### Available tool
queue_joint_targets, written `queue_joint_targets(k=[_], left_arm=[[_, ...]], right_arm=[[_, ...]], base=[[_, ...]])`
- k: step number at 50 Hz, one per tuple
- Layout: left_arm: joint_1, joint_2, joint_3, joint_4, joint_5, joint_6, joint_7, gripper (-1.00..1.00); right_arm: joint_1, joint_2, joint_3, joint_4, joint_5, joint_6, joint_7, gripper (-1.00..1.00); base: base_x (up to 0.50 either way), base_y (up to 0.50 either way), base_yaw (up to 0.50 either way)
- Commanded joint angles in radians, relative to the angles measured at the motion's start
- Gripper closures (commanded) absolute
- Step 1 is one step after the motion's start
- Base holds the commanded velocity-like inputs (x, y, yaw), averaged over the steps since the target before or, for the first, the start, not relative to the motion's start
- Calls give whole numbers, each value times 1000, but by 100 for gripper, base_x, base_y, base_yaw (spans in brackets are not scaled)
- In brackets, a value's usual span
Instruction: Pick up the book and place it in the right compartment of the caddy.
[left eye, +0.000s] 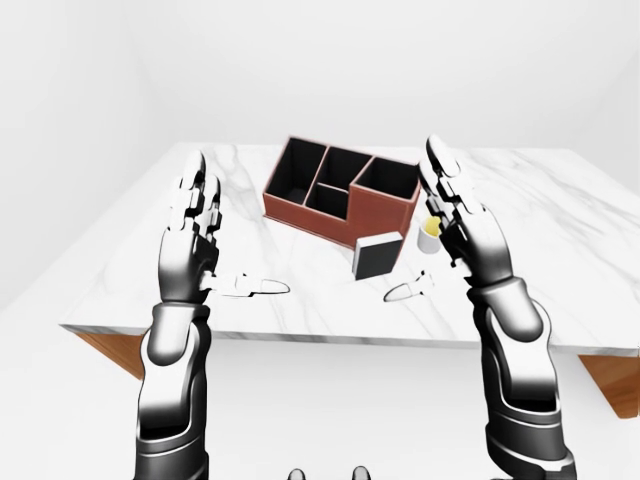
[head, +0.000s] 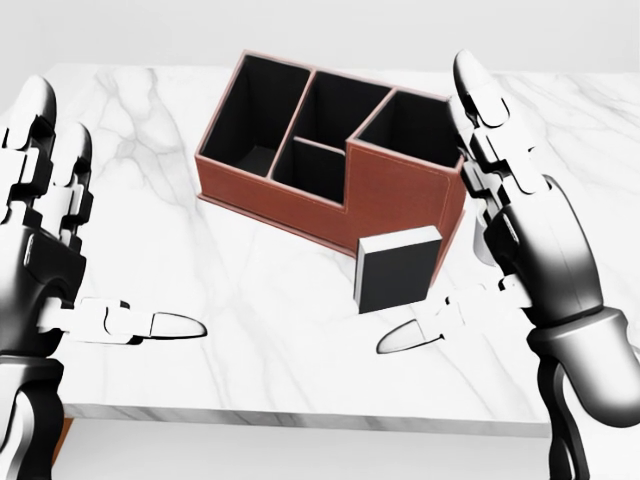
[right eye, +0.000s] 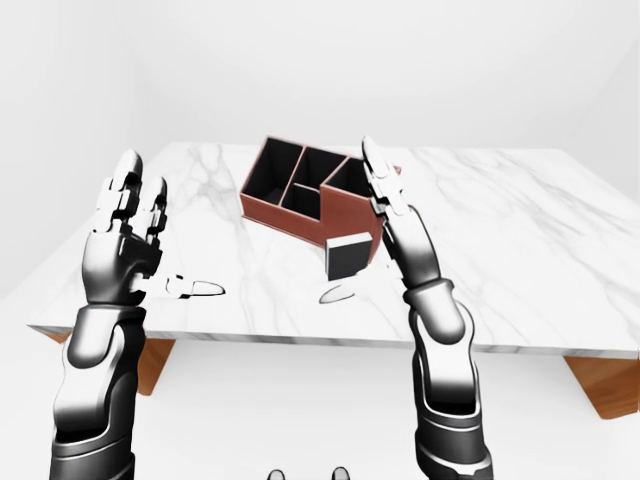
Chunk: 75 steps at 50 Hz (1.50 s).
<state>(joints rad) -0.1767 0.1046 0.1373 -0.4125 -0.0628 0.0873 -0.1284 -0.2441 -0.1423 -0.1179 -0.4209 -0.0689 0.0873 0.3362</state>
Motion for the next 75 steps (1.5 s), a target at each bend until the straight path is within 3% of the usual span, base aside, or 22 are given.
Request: queue_joint_targets(k=[1, 28, 75], left_arm=[[-7, 3, 1, -5, 0, 0, -3, -100], [-4, 1, 2, 27, 3, 0, 5, -100], [16, -4, -4, 1, 12, 0, -8, -100]], right_arm=[[-22, -17, -11, 0, -11, 0, 12, -100], [-27, -27, -16, 22, -46, 0, 26, -100], [4, -3, 13, 6, -90, 0, 56, -100]], base=[[38, 3, 0], [30, 2, 0], [8, 1, 0]])
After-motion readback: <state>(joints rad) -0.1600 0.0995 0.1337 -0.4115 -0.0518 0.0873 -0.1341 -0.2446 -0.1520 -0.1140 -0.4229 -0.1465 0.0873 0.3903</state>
